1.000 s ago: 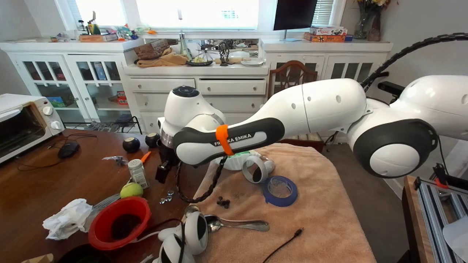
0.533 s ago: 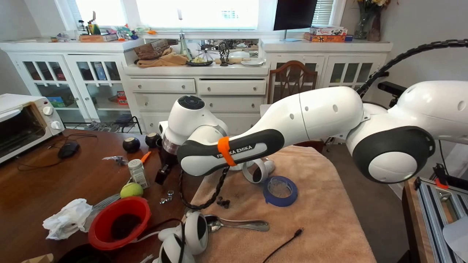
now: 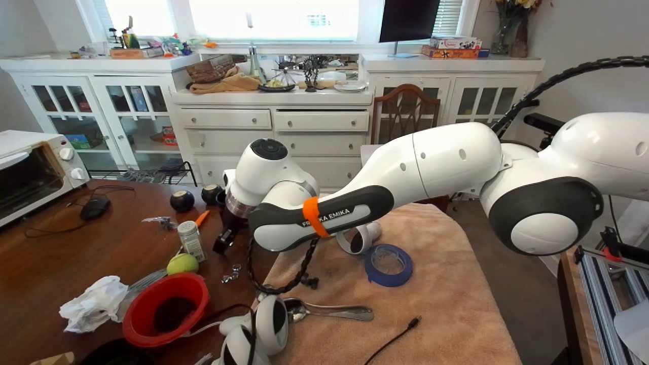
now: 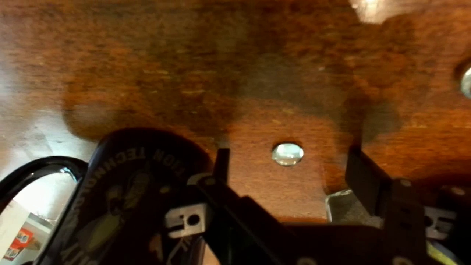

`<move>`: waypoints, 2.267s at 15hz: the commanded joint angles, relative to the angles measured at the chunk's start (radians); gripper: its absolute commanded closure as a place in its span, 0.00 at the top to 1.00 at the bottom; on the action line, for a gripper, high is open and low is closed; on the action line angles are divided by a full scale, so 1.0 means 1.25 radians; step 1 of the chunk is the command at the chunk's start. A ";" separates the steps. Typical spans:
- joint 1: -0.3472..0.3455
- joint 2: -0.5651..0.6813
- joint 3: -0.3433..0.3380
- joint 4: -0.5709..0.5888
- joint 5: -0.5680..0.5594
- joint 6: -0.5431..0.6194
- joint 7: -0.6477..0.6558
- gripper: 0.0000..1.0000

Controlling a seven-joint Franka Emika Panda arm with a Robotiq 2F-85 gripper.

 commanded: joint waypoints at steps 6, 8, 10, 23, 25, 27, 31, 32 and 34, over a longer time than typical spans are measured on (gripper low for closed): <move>0.007 -0.002 -0.015 -0.011 -0.011 0.002 0.104 0.32; 0.008 -0.002 -0.016 -0.007 -0.010 -0.004 0.127 0.16; 0.008 0.001 -0.018 -0.001 -0.008 -0.009 0.150 0.02; 0.033 -0.052 -0.073 0.063 -0.038 -0.039 0.210 0.05; 0.042 -0.069 -0.103 0.064 -0.061 -0.050 0.242 0.05; 0.051 -0.083 -0.140 0.064 -0.088 -0.064 0.288 0.05; 0.072 -0.109 -0.188 0.065 -0.132 -0.140 0.363 0.05; 0.075 -0.112 -0.196 0.065 -0.141 -0.155 0.376 0.05; 0.074 -0.113 -0.199 0.065 -0.149 -0.176 0.395 0.05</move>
